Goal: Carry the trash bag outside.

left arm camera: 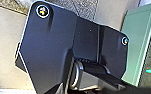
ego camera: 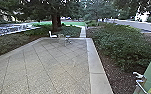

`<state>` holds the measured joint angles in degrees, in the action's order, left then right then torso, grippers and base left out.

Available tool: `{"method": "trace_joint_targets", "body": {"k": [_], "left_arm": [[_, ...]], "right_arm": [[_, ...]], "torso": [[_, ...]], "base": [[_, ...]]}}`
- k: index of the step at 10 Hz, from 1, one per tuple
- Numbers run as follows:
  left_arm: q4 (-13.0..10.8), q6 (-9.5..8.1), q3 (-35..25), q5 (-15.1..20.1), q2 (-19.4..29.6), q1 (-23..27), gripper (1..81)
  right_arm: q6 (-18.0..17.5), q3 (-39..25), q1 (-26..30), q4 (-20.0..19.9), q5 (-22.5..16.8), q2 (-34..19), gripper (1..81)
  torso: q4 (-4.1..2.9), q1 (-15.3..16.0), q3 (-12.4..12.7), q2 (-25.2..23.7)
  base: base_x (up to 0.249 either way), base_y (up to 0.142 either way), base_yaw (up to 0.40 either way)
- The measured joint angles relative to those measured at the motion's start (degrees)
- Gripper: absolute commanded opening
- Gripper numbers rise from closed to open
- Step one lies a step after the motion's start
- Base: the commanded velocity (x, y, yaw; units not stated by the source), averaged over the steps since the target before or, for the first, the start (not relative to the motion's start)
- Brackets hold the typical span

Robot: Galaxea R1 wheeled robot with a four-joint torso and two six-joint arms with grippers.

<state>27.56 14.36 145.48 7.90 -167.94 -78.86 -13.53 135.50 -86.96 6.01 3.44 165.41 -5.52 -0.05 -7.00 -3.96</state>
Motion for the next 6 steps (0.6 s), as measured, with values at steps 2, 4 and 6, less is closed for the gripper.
{"method": "trace_joint_targets", "body": {"k": [2,4,6], "left_arm": [[-0.5,0.18,0.2,-0.1,-1.0,-1.6,81.1],[-0.6,0.22,0.6,-0.2,-0.5,-2.0,81.1],[-0.6,0.2,0.6,-0.3,-0.5,-1.9,81.1]], "right_arm": [[0.0,0.0,-0.5,0.0,0.0,0.0,81.1],[0.0,0.0,-0.5,0.0,0.2,0.0,81.1],[0.0,0.1,-0.8,0.0,0.2,0.2,81.1]], "torso": [[0.0,0.0,1.2,-0.1],[0.0,0.0,4.0,-0.1],[0.0,0.0,5.2,-0.1]], "base": [[0.0,0.0,0.0],[0.0,0.0,0.0],[0.0,0.0,0.0]]}}
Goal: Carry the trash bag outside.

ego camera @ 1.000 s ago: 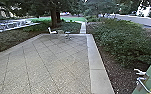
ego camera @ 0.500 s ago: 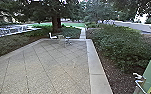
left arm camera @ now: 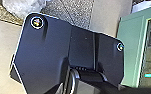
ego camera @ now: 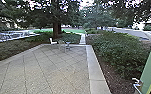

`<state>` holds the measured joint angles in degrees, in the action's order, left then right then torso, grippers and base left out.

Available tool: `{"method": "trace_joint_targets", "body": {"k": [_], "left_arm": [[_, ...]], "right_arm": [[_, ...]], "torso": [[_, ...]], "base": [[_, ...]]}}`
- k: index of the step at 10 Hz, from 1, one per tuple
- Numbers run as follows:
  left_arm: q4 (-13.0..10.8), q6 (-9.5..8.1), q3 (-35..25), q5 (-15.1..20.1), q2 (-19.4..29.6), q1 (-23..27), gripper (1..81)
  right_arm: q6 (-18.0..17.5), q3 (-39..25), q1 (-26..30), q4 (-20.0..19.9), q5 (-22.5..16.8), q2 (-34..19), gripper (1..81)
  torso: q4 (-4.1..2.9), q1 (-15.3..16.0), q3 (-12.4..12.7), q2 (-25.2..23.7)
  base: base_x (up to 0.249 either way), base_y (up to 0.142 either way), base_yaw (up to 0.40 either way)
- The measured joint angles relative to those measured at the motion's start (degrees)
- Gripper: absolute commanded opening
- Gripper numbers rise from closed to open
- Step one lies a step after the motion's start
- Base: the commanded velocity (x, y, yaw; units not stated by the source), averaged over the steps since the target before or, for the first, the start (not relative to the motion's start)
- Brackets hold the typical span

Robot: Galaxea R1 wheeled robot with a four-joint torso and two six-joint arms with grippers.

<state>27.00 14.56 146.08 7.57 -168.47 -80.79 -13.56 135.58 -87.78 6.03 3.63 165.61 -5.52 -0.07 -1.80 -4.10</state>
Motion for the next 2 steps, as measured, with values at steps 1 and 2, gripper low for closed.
{"method": "trace_joint_targets", "body": {"k": [1,2], "left_arm": [[0.0,0.0,0.0,0.0,0.0,0.0,81.1],[0.0,0.0,0.0,0.0,0.0,0.0,81.1]], "right_arm": [[0.0,0.1,-0.2,0.0,0.0,0.3,81.1],[-0.1,0.3,-0.3,0.0,0.0,0.7,81.1]], "torso": [[0.0,0.0,-0.1,0.0],[0.0,0.0,-0.1,0.0]], "base": [[0.0,0.0,0.0],[0.0,0.0,0.0]]}}
